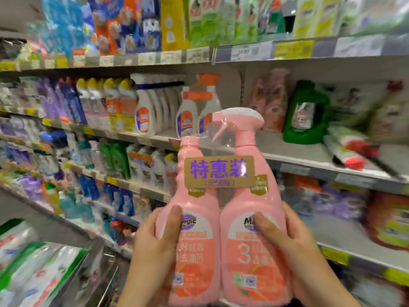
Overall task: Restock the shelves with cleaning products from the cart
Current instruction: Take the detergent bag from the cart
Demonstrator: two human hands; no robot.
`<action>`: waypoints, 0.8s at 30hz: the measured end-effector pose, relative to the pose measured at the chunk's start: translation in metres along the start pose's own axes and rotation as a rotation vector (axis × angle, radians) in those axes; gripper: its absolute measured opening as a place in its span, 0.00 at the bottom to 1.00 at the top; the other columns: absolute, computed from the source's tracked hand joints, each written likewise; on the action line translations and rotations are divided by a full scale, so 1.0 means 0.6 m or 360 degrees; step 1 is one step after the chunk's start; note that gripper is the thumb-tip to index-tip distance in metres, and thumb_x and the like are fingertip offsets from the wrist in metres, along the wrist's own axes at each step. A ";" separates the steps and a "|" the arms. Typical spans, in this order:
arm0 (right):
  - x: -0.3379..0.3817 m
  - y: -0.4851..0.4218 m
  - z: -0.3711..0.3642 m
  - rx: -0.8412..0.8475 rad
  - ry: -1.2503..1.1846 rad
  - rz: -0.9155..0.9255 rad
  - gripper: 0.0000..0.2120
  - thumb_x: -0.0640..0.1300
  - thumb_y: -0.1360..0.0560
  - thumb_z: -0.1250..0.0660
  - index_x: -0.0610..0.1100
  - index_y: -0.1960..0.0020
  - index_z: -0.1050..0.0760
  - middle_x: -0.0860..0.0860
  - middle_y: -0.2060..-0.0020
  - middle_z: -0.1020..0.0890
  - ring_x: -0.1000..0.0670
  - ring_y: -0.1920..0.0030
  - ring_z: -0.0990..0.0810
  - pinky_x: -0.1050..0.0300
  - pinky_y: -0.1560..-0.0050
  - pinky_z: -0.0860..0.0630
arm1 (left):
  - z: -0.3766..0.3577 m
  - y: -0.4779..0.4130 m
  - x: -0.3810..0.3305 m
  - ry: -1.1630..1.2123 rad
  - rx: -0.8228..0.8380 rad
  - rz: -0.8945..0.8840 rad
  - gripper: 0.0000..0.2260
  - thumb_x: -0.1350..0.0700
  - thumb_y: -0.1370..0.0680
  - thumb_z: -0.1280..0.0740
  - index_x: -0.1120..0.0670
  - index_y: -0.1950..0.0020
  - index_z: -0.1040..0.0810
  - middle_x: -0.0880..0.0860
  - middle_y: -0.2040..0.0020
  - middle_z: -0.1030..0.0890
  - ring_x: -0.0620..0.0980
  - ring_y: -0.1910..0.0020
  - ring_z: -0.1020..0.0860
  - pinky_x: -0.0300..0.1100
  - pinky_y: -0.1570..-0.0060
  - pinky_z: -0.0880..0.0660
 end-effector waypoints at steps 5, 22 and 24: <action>0.042 0.001 0.111 -0.0151 0.0154 0.0111 0.30 0.62 0.48 0.19 0.54 0.49 0.20 0.43 0.54 0.15 0.42 0.55 0.15 0.53 0.60 0.19 | -0.120 0.001 -0.009 -0.0003 0.0137 -0.0062 0.13 0.43 0.26 0.37 0.50 0.62 0.20 0.43 0.66 0.17 0.34 0.69 0.21 0.26 0.72 0.30; 0.104 -0.302 0.221 -0.0482 0.0157 0.0350 0.28 0.59 0.48 0.21 0.54 0.50 0.19 0.44 0.55 0.14 0.42 0.56 0.14 0.54 0.63 0.20 | -0.366 -0.315 -0.047 0.0162 0.0465 -0.0313 0.17 0.39 0.35 0.36 0.51 0.57 0.21 0.42 0.65 0.17 0.36 0.67 0.20 0.26 0.72 0.29; 0.112 -0.356 0.226 -0.0524 0.0198 0.0361 0.29 0.60 0.49 0.21 0.55 0.49 0.20 0.45 0.55 0.14 0.43 0.56 0.14 0.53 0.62 0.20 | -0.390 -0.368 -0.052 0.0151 0.0477 -0.0355 0.18 0.37 0.35 0.36 0.49 0.56 0.22 0.40 0.65 0.18 0.36 0.67 0.20 0.26 0.72 0.29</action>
Point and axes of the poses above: each hand's wrist, its own y-axis away from the middle knuckle, its own z-axis out of the back of the hand, x = y × z, the point moved 5 cm from there along -y, towards the middle knuckle
